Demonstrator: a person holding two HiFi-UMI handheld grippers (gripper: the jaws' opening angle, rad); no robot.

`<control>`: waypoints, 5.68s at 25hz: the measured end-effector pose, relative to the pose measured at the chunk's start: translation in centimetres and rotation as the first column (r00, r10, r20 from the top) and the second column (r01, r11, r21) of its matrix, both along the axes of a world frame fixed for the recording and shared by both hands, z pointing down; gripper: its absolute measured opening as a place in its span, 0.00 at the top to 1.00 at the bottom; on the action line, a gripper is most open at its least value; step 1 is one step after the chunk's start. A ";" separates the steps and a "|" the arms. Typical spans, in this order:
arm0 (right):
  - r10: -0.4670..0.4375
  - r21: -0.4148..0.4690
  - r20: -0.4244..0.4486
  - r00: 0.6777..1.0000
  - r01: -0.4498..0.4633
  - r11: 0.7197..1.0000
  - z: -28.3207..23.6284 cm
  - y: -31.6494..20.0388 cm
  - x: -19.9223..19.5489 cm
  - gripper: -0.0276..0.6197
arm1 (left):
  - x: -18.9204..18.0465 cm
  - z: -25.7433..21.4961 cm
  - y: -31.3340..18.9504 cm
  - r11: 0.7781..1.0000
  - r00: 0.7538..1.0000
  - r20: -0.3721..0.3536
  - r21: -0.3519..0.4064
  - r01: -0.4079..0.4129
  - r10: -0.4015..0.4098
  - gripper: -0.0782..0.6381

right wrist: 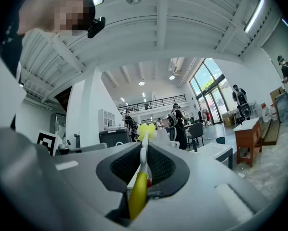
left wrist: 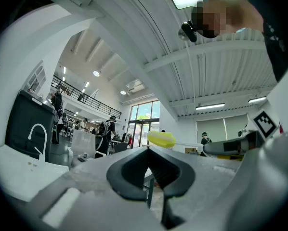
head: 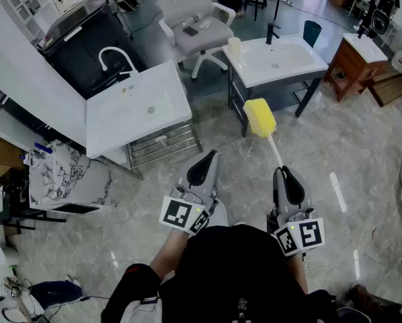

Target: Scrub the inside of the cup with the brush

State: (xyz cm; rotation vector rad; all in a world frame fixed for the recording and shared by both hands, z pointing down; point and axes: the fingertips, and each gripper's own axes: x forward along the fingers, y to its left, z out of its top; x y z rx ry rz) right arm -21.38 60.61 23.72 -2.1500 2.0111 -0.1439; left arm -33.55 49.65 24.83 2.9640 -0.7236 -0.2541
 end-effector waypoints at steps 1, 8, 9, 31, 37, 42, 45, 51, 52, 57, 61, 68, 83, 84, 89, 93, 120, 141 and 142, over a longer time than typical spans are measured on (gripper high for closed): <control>0.000 0.001 0.006 1.000 0.000 1.000 0.0 0.0 0.1 0.89 | 0.1 0.0 0.1 1.000 1.000 0.005 0.003 -0.002 0.002 0.89; 0.022 -0.006 0.029 0.999 -0.021 1.000 0.7 0.4 1.1 0.89 | 1.1 0.9 0.9 1.000 0.999 0.039 -0.001 -0.021 0.021 0.89; 0.025 -0.010 0.029 0.999 -0.025 1.000 0.8 0.4 1.3 0.89 | 1.2 1.1 1.0 1.000 0.999 0.043 -0.003 -0.022 0.022 0.89; -0.011 -0.035 -0.009 1.000 0.011 0.999 1.4 -6.5 3.5 0.89 | 3.6 1.0 -5.6 0.997 0.993 0.117 0.069 0.018 -0.026 0.89; -0.005 -0.070 -0.008 1.000 0.004 0.998 1.9 -11.1 5.3 0.89 | 5.7 2.0 -9.4 1.000 0.992 0.125 0.010 0.014 -0.015 0.89; 0.002 -0.086 -0.012 1.000 -0.003 0.996 1.7 -15.6 6.5 0.89 | 7.1 1.4 -14.5 1.000 0.996 0.093 0.004 0.017 -0.017 0.89; 0.011 -0.097 -0.015 1.000 -0.013 0.995 1.7 -18.4 6.8 0.89 | 7.4 1.5 -17.7 1.000 0.996 0.093 -0.010 0.019 -0.018 0.89; 0.039 -0.095 -0.014 0.999 -0.040 0.995 1.9 -23.0 7.1 0.89 | 7.3 2.0 -22.4 1.000 0.996 0.092 -0.005 0.006 -0.005 0.89; 0.040 -0.097 -0.014 0.999 -0.041 0.994 2.1 -23.7 7.0 0.89 | 7.2 2.1 -23.1 1.000 0.996 0.094 -0.006 0.005 -0.004 0.89; 0.054 -0.103 -0.018 0.998 -0.056 0.993 2.5 -26.9 6.3 0.89 | 6.3 2.5 -26.7 1.000 0.995 0.095 -0.015 -0.005 0.006 0.89; 0.066 -0.115 -0.011 0.998 -0.067 0.991 3.1 -28.5 6.3 0.89 | 6.0 3.0 -28.2 1.000 0.996 0.092 -0.020 -0.008 0.010 0.89; 0.075 -0.126 0.003 0.997 -0.074 0.989 3.6 -30.5 8.6 0.89 | 8.0 3.8 -29.5 0.999 0.997 0.076 -0.039 -0.029 0.032 0.89; -0.027 -0.116 0.026 0.999 0.030 0.993 4.0 -37.3 19.8 0.89 | 18.3 4.9 -33.9 0.998 0.989 0.137 -0.012 0.057 -0.055 0.89; -0.032 -0.117 0.029 0.999 0.035 0.993 4.1 -37.8 21.0 0.89 | 19.3 5.1 -34.2 0.998 0.987 0.144 -0.013 0.066 -0.064 0.89; -0.079 -0.117 0.041 0.996 0.083 0.990 4.3 -39.6 26.1 0.89 | 23.5 5.2 -35.8 0.990 0.979 0.152 -0.020 0.141 -0.136 0.89; -0.100 -0.114 0.043 0.994 0.104 0.988 4.1 -40.2 30.4 0.89 | 27.3 5.3 -36.4 0.985 0.974 0.152 -0.020 0.173 -0.168 0.89; -0.149 -0.198 0.023 0.989 0.151 0.969 4.9 -53.4 40.6 0.89 | 36.6 8.8 -50.5 0.962 0.957 0.148 -0.075 0.261 -0.248 0.89; -0.141 -0.268 0.015 0.990 0.140 0.953 6.7 -68.0 42.1 0.89 | 38.9 13.7 -64.2 0.972 0.952 0.213 -0.030 0.232 -0.221 0.89; -0.154 -0.273 0.018 0.988 0.153 0.950 6.9 -68.6 42.1 0.89 | 39.0 13.9 -64.5 0.969 0.949 0.214 -0.035 0.243 -0.230 0.89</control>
